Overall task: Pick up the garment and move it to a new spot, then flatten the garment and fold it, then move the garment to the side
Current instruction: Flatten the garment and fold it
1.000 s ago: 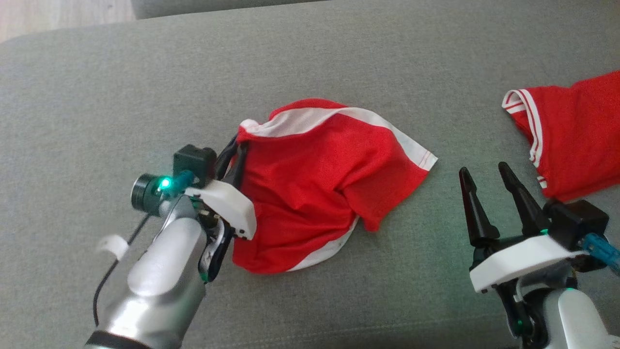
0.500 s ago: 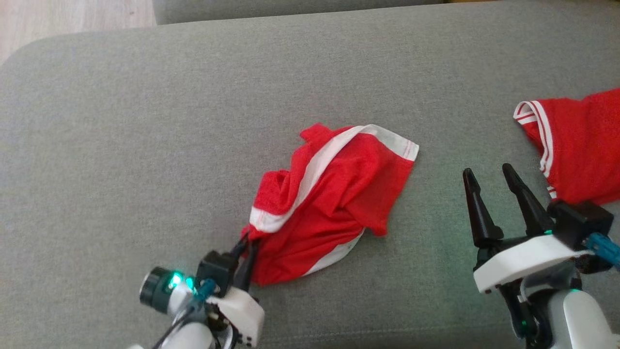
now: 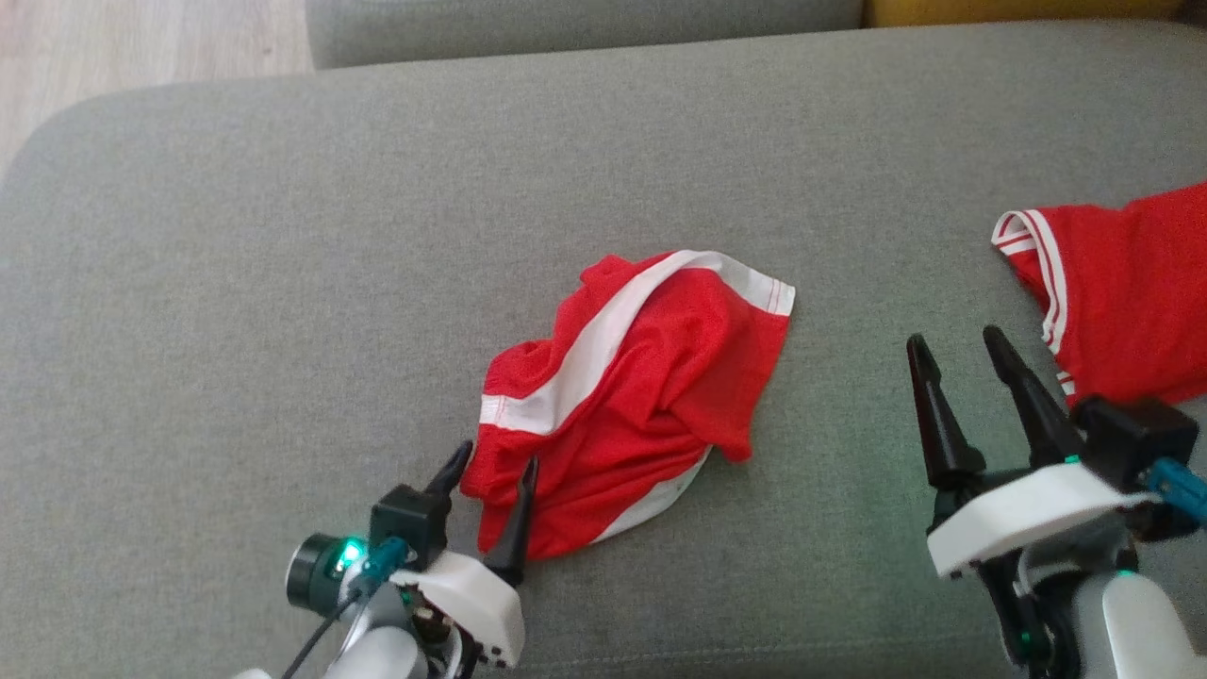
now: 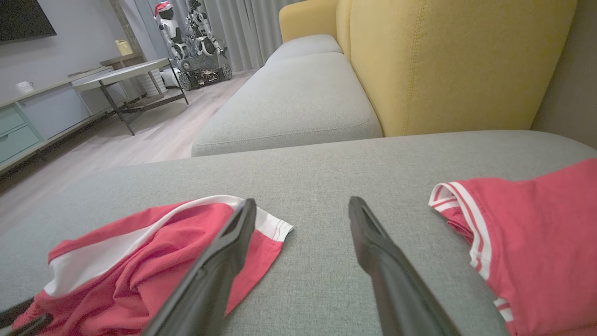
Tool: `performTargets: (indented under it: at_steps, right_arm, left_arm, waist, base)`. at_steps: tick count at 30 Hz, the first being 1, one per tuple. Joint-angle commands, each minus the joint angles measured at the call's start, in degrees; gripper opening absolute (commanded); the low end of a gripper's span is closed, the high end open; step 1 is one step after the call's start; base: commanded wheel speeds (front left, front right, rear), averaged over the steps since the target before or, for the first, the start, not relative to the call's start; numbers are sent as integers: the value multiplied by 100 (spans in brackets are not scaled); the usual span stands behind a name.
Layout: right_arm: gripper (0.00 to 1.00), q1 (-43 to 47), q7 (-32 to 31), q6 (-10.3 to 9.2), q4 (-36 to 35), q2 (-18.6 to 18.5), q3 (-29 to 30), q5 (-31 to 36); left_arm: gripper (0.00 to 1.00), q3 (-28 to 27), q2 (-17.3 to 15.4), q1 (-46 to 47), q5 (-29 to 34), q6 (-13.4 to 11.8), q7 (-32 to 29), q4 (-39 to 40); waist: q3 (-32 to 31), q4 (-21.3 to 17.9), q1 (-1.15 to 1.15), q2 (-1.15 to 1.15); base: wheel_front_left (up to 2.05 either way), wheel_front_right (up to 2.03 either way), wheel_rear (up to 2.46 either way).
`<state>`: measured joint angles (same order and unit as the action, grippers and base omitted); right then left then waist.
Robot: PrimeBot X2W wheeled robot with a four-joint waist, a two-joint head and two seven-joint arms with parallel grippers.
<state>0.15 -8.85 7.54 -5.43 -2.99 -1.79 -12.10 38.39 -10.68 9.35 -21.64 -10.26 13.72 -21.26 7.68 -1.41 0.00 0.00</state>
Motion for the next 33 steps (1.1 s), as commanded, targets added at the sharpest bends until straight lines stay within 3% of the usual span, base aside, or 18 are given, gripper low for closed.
performTargets:
  at_steps: [1, 8, 15, 24, 33]
  right_arm:
    - [100, -11, -6, -5, -221, -23, -112, 8]
    - [100, 86, -20, -5, -254, -17, -74, 32]
    - [100, 140, -40, -5, -307, -13, -57, 86]
    - [100, 225, -75, -5, -358, -11, -89, 147]
    - [100, 292, -111, -5, -408, -23, -123, 172]
  left_arm:
    - [100, -251, -48, 60, -44, 15, 75, 252]
    - [100, -529, -134, -126, -110, -76, 116, 1135]
    - [100, -1013, -349, -276, -322, -321, 93, 1729]
    - [100, -1599, -841, -503, -478, -619, 13, 1995]
    - [100, -1568, -897, -787, -490, -754, -88, 2130]
  waist:
    - [-50, -5, 0, 0]
    - [-209, 21, 0, 0]
    - [-352, 76, 0, 0]
    - [-529, 90, 0, 0]
    - [-614, 97, 0, 0]
  base:
    - [0, 0, 0]
    - [0, 0, 0]
    - [0, 0, 0]
    - [0, 0, 0]
    - [0, 0, 0]
